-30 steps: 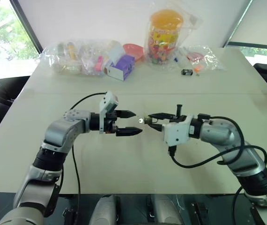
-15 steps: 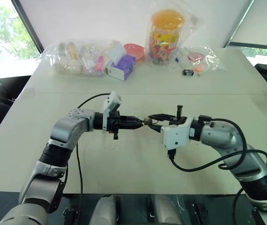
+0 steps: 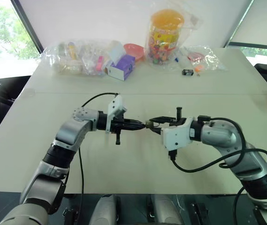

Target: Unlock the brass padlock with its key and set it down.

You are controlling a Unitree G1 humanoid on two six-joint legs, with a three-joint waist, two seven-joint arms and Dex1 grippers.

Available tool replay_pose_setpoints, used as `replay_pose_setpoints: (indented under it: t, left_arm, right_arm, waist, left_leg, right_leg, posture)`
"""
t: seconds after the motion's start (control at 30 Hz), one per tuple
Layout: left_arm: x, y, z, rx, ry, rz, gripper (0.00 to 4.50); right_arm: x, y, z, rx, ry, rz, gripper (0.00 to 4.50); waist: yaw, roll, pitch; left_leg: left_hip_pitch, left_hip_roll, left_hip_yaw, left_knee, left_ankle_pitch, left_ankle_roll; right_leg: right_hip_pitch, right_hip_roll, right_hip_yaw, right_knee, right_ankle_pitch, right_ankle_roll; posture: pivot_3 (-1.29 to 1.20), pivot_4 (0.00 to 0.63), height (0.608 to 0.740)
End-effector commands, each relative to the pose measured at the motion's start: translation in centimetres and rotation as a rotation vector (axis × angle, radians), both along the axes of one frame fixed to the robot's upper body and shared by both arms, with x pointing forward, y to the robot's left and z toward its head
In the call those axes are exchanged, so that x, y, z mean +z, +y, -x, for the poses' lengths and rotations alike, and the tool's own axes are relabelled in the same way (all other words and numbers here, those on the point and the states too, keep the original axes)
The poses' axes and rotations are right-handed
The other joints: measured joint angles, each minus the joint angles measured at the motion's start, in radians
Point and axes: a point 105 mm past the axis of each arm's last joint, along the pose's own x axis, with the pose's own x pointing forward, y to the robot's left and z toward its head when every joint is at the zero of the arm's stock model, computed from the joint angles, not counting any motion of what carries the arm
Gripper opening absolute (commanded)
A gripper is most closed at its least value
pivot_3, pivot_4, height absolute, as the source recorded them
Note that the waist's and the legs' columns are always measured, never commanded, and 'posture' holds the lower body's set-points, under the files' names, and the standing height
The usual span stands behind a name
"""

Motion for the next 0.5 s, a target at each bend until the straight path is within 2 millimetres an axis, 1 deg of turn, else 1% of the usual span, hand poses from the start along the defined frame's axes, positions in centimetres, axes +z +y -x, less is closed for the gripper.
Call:
replay_pose_setpoints:
  t: [0.03,0.17,0.23,0.27,0.33,0.4,0.43,0.5]
  left_arm:
    - [0.8,-0.9,0.2,-0.064,-0.269,-0.025,0.04]
    - [0.6,-1.0,0.1,-0.101,-0.452,-0.05,0.04]
    - [0.6,-0.9,0.1,-0.107,-0.455,-0.042,0.04]
    - [0.6,-0.9,0.1,-0.095,-0.418,-0.029,0.04]
    - [0.7,-0.5,0.0,-0.052,-0.251,0.008,0.04]
    - [0.8,-0.1,0.5,-0.041,-0.067,0.029,0.04]
    - [1.3,0.1,1.0,-0.047,0.069,0.07,0.04]
    - [2.4,0.2,1.8,-0.056,0.265,0.141,0.04]
  right_arm:
    - [-0.4,1.4,0.9,0.077,0.091,-0.015,0.69]
    - [-0.6,1.1,0.7,0.056,0.149,-0.021,0.69]
    - [-0.5,1.1,0.5,0.057,0.131,-0.014,0.69]
    - [-0.3,1.1,0.4,0.058,0.114,-0.012,0.69]
    - [0.0,1.0,0.1,0.053,0.084,-0.008,0.69]
    - [0.0,0.8,-0.2,0.05,0.056,0.009,0.69]
    - [0.1,0.7,-0.3,0.046,0.04,0.014,0.69]
    - [0.2,0.6,-0.4,0.043,0.024,0.017,0.69]
  waist:
    - [0.0,0.0,0.0]
    - [0.001,0.0,0.0]
    - [0.002,0.0,0.0]
    - [0.001,0.0,0.0]
    - [0.0,0.0,0.0]
    - [-0.001,0.0,0.0]
    - [-0.002,0.0,0.0]
    - [-0.004,0.0,0.0]
  left_leg:
    - [0.0,0.0,0.0,0.0,0.0,0.0]
    - [0.0,0.0,0.0,0.0,0.0,0.0]
    - [0.0,0.0,0.0,0.0,0.0,0.0]
    - [0.0,0.0,0.0,0.0,0.0,0.0]
    - [0.0,0.0,0.0,0.0,0.0,0.0]
    - [0.0,0.0,0.0,0.0,0.0,0.0]
    - [0.0,0.0,0.0,0.0,0.0,0.0]
    - [0.0,0.001,0.0,0.0,0.0,0.0]
  right_leg:
    - [0.0,0.0,0.0,0.0,0.0,0.0]
    - [0.0,0.0,0.0,0.0,0.0,0.0]
    - [0.0,0.0,0.0,0.0,0.0,0.0]
    - [0.0,0.0,0.0,0.0,0.0,0.0]
    - [0.0,0.0,-0.001,0.0,0.0,0.0]
    - [0.0,0.0,0.0,0.0,0.0,0.0]
    - [0.0,0.0,-0.001,0.0,0.0,0.0]
    - [0.0,0.001,0.0,0.001,0.0,0.0]
  posture:
    - [0.0,0.15,0.735]
    - [0.0,0.15,0.735]
    - [0.0,0.15,0.735]
    - [0.0,0.15,0.735]
    - [0.0,0.15,0.735]
    - [0.0,0.15,0.735]
    - [0.0,0.15,0.735]
    - [0.0,0.15,0.735]
